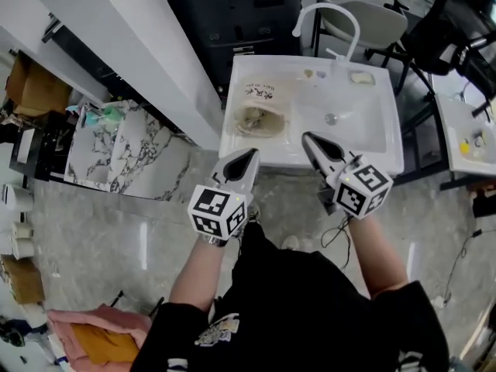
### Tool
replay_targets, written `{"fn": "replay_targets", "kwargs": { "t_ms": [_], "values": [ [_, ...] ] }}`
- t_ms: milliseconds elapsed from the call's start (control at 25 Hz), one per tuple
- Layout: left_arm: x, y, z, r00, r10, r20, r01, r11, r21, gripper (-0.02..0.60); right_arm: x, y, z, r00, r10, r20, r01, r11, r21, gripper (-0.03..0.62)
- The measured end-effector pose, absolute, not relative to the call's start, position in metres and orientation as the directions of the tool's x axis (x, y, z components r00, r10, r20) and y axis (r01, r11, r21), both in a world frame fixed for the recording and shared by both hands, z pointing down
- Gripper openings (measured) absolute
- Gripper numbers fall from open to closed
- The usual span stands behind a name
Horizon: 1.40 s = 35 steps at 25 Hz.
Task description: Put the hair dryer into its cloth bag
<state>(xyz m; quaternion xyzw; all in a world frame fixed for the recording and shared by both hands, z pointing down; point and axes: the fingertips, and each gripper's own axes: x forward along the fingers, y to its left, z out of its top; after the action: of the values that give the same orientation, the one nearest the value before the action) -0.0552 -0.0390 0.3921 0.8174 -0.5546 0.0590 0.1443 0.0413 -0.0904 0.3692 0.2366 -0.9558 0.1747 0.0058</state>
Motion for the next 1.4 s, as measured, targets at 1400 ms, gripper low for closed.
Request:
{"fn": "replay_targets", "kwargs": {
  "t_ms": [1400],
  "values": [
    [-0.117, 0.061, 0.393, 0.522, -0.825, 0.217, -0.848, -0.474, 0.24, 0.005, -0.016, 0.013, 0.384, -0.795, -0.588, 0.15, -0.6, 0.725, -0.338, -0.005]
  ]
}}
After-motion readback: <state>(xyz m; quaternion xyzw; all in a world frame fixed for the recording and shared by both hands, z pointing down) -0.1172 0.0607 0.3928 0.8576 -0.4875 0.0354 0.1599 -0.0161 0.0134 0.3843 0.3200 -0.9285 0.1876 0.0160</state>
